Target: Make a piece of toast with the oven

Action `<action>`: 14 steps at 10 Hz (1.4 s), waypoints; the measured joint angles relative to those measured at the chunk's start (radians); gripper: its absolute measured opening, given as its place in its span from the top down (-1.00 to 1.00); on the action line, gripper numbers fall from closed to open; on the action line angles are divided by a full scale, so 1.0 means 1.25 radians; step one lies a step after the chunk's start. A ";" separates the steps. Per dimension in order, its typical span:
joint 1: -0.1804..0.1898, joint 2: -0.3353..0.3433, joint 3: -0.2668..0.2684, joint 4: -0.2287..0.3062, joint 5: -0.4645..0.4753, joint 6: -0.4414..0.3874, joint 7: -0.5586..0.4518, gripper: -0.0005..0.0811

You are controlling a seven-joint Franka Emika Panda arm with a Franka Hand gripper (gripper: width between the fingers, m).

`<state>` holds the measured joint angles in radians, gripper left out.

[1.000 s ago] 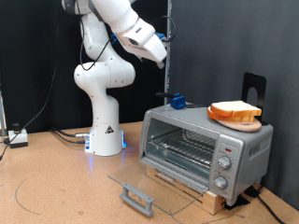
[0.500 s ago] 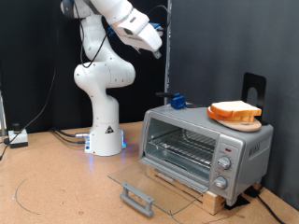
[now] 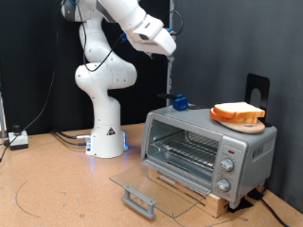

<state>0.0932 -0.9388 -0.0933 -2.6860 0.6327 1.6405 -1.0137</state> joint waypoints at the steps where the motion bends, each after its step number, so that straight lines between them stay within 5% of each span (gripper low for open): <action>1: -0.002 -0.018 0.034 -0.033 0.004 0.031 0.020 -0.99; 4: -0.002 -0.042 0.124 -0.117 0.060 0.144 0.076 -0.99; 7: -0.004 -0.040 0.140 -0.115 0.066 0.161 0.096 -0.99; 10: -0.022 -0.021 0.201 -0.129 0.066 0.240 0.136 -0.99; 14: -0.019 0.022 0.205 -0.129 0.066 0.209 0.103 -0.99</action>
<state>0.0689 -0.9117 0.1635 -2.8473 0.7153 1.9023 -0.8844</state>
